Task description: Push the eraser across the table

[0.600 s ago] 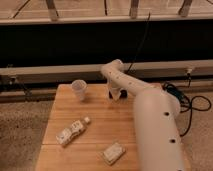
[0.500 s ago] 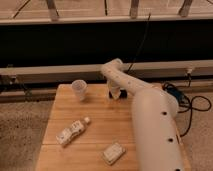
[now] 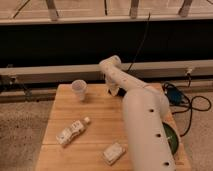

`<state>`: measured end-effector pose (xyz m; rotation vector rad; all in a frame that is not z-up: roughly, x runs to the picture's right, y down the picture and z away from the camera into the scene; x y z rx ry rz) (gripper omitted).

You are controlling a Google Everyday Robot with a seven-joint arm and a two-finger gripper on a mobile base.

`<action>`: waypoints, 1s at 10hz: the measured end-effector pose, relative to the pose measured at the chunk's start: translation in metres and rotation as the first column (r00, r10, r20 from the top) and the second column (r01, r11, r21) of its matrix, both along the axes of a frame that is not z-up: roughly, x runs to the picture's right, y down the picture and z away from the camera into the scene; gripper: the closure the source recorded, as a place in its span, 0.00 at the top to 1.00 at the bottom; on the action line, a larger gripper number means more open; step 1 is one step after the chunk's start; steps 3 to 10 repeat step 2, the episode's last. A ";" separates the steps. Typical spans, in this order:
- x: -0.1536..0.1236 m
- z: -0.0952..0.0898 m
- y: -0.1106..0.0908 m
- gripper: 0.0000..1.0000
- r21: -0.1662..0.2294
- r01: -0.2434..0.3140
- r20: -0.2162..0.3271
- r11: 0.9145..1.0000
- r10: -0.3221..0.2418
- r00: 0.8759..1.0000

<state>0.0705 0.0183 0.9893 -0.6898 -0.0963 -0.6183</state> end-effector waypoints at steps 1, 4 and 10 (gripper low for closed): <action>0.006 -0.003 0.002 0.00 -0.007 -0.001 0.001 1.000 0.001 1.000; 0.014 -0.008 0.006 0.00 -0.009 -0.003 -0.004 1.000 0.003 1.000; 0.014 -0.008 0.006 0.00 -0.009 -0.003 -0.004 1.000 0.003 1.000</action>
